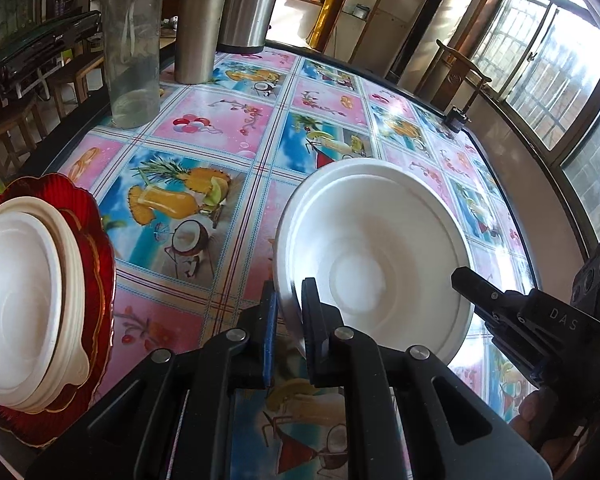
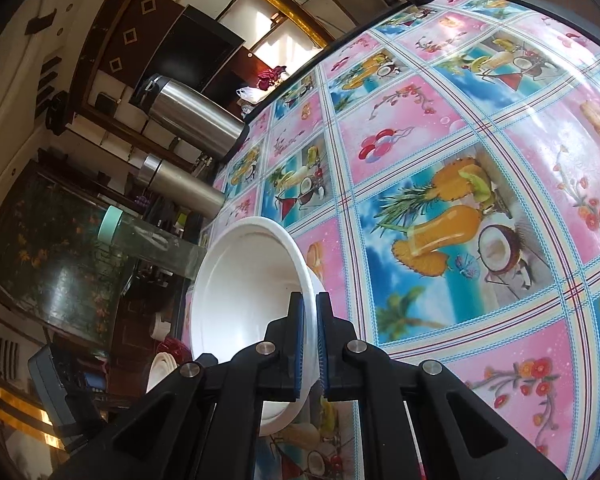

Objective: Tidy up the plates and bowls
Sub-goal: 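Lift the white bowl off the table with both grippers, then carry the white bowl with both grippers toward the stacked red plates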

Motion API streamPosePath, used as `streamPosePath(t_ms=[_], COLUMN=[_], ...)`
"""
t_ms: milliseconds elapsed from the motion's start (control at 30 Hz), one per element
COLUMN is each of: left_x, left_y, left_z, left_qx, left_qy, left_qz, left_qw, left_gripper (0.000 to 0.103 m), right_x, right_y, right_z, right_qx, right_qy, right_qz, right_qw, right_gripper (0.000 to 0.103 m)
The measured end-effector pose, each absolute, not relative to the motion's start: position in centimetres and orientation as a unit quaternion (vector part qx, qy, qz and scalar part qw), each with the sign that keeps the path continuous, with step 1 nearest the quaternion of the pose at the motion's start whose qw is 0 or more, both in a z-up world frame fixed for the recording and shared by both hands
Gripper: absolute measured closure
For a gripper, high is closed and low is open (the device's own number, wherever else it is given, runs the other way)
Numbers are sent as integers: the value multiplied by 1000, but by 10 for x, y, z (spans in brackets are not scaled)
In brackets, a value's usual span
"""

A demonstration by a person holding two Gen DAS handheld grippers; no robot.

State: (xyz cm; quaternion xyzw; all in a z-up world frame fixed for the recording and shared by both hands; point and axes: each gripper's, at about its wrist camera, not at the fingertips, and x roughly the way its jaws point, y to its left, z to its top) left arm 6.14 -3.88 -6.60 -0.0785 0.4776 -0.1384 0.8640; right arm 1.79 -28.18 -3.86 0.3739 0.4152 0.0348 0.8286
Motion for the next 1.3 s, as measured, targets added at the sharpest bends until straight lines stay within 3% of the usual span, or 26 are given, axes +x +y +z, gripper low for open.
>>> streamPosePath(t_ms=[900, 1300], left_x=[34, 6], left_y=[19, 110], left_z=[-41, 1], left_qx=[-93, -100], left_qy=[432, 362], left_qz=[-116, -42], left_qw=[890, 926], left_gripper=[92, 92], right_x=[14, 40], right_y=[-220, -118], right_z=[-4, 15], right_qx=[340, 311], right_qy=[401, 409], right_qz=[75, 175], right_qw=[847, 840], right_gripper=[97, 97])
